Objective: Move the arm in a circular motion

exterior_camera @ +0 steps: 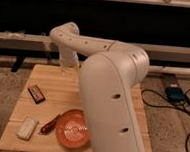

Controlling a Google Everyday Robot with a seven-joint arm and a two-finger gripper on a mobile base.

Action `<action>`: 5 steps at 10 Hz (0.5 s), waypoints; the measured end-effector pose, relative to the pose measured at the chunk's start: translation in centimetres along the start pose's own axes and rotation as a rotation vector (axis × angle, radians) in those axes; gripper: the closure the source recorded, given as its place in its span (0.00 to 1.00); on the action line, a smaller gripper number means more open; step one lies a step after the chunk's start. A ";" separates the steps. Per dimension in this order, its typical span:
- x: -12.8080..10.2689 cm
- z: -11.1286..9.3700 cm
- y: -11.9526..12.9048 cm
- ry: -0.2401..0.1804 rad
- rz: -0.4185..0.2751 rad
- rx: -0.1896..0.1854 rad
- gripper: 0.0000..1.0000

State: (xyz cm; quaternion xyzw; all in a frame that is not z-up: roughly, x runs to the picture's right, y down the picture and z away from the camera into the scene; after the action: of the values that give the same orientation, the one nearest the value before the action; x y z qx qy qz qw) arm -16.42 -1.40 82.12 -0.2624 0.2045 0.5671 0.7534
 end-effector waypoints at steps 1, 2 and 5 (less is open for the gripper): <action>0.5 -0.1 2.2 0.002 -0.037 -0.001 0.35; 1.6 -0.2 5.4 0.001 -0.084 -0.009 0.35; 6.1 -0.5 10.4 0.017 -0.156 -0.017 0.35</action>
State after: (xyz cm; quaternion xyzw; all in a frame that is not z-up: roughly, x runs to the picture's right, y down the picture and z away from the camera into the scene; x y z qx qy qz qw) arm -24.80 5.13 76.39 -0.2887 0.1852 0.5061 0.7914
